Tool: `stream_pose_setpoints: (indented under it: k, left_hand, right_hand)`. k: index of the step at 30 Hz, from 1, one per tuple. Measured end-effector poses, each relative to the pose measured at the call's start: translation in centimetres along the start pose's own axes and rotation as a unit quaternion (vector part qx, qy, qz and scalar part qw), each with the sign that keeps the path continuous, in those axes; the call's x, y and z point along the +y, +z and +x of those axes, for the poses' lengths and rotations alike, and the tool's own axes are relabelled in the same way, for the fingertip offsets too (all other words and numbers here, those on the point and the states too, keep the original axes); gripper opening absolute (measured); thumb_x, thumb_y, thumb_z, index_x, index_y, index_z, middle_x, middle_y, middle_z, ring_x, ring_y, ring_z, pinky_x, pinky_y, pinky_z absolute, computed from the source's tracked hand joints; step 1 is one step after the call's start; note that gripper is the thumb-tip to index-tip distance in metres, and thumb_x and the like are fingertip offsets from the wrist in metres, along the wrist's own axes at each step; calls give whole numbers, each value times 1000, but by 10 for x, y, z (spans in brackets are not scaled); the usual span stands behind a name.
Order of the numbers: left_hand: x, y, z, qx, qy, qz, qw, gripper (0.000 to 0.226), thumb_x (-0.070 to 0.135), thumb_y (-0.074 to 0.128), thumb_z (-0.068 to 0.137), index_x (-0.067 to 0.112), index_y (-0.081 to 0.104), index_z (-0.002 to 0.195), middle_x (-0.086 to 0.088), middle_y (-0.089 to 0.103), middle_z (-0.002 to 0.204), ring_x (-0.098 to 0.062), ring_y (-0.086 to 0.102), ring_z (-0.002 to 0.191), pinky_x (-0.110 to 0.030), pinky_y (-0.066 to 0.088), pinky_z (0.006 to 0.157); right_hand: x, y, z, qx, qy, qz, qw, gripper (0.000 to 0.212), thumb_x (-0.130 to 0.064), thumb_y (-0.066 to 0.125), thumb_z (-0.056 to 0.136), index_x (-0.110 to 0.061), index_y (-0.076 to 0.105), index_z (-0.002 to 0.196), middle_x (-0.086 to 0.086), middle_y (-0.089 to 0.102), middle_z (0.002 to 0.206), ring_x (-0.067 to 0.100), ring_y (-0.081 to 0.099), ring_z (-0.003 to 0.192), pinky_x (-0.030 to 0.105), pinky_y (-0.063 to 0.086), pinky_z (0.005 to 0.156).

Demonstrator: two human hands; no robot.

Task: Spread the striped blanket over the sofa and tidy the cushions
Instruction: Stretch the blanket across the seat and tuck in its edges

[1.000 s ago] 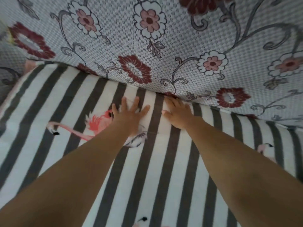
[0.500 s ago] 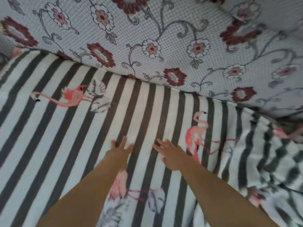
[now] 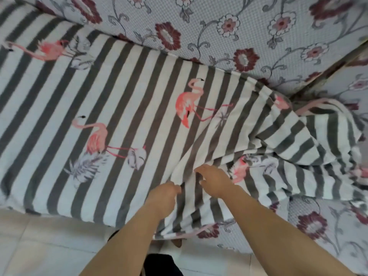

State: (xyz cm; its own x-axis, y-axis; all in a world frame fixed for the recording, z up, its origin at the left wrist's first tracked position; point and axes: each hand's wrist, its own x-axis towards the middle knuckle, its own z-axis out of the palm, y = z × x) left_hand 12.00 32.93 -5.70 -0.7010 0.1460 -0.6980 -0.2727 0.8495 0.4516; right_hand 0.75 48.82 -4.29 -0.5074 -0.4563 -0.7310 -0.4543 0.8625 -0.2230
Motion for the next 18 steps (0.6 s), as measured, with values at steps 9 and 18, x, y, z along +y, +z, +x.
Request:
stream_pose_setpoints:
  k: [9,18]
  left_hand:
    - [69,105,10,-19,17,152,988,58,24,64,80,13,38,130,-11,39,126,-33,40,116,-43,44,83]
    - [75,116,27,85,24,141,986,22,19,55,85,13,54,106,-8,58,105,-30,56,96,-38,46,74]
  right_hand:
    - [61,90,-38,81,81,98,989,41,-6,51,85,-12,55,126,7,46,136,31,46,117,38,44,96]
    - [87,120,-75,318,322,245,858,49,-4,56,81,0,41,128,19,41,131,35,45,116,43,46,93]
